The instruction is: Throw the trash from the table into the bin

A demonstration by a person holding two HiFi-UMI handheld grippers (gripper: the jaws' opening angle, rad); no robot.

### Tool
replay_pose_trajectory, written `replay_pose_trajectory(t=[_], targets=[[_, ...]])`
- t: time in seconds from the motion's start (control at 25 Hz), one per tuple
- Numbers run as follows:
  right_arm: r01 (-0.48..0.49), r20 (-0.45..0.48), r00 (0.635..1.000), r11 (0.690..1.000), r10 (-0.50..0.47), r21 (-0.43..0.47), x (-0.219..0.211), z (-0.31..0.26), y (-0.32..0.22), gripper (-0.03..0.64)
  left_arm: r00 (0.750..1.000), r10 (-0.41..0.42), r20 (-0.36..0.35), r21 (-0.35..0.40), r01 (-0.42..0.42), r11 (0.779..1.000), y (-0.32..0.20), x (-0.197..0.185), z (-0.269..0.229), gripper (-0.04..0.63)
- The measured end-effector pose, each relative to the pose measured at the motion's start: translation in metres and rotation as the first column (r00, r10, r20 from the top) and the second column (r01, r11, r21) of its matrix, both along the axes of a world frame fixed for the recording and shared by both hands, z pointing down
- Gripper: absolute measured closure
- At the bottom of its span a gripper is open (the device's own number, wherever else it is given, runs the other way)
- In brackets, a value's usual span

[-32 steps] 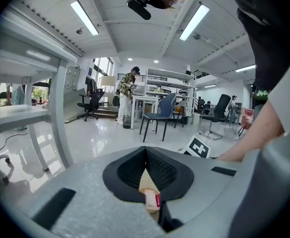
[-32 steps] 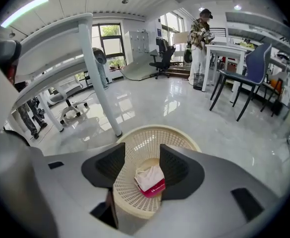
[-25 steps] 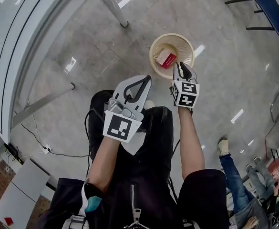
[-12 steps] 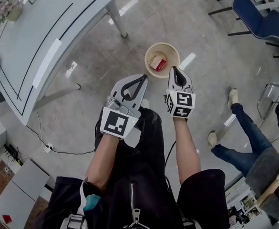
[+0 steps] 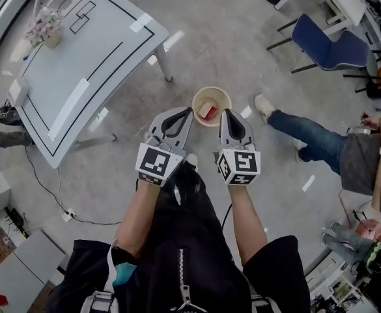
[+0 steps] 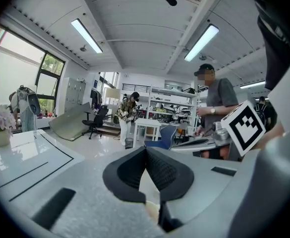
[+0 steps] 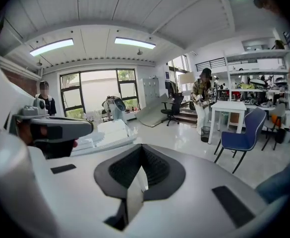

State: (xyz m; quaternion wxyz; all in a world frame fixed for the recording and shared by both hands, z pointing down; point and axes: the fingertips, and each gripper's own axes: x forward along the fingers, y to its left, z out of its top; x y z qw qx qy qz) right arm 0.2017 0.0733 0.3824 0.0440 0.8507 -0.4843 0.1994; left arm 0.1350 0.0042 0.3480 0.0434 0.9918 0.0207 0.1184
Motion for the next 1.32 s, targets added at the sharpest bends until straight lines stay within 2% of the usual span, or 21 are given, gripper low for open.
replay_pose_trajectory(t=[0.2,0.44,0.64,0.92,1.32], targets=[[0.031,-0.035,0.999,0.997,-0.028,0.073,-0.019,-0.062,0.0,0.607,0.999,-0.01,-0.03,0.038,0.011,0.999,-0.001,-0.002,-0.038,0.589],[0.092,-0.091,0.992,0.991,-0.083,0.101,-0.036,-0.097,0.002,0.607,0.997,-0.049,-0.064,0.06,0.053,0.997,-0.005,-0.011,-0.062,0.589],[0.11,-0.101,0.99,0.989,-0.1,0.101,-0.04,-0.107,0.007,0.607,0.994,-0.076,-0.075,0.053,0.08,0.995,-0.003,-0.012,-0.072,0.589],[0.131,-0.108,0.987,0.985,-0.12,0.108,-0.047,-0.106,0.023,0.607,0.993,-0.073,-0.094,0.077,0.08,0.994,0.018,-0.017,-0.077,0.589],[0.177,-0.13,0.978,0.976,-0.161,0.123,-0.05,-0.122,0.023,0.607,0.99,-0.095,-0.109,0.103,0.106,0.989,0.021,-0.021,-0.091,0.589]])
